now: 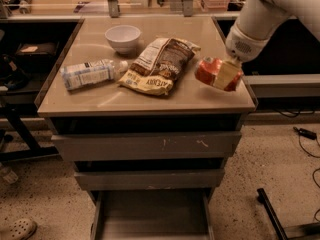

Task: Place coke can into bottom drawer

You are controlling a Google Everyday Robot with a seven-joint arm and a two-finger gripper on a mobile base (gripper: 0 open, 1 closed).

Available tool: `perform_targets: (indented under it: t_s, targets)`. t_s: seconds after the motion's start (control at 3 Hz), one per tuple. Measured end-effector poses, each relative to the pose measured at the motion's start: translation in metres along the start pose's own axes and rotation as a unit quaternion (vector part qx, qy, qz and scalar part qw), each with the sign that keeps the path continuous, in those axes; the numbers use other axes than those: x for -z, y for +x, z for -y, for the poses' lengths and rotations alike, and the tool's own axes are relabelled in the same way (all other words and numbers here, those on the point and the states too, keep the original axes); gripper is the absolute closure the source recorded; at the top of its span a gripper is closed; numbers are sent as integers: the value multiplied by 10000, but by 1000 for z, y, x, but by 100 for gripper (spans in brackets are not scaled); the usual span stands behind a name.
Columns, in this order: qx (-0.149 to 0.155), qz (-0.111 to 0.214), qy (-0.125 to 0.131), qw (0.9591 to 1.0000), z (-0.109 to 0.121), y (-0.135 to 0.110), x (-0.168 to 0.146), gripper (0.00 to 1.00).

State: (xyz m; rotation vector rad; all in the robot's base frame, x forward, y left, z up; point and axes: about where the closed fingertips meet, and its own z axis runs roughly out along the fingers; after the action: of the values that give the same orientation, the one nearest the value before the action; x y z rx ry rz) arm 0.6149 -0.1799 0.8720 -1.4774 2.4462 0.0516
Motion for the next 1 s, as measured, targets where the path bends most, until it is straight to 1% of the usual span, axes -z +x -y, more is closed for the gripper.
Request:
perform_targets:
  t_s: [0.33,0.67,1.0]
  targets:
    - [-6,7,58,10000,-33,19,16,100]
    - [-361,132,-92,9992,-92,49,28,100]
    - [-409,-52,-260,9988,-108,67,13,100]
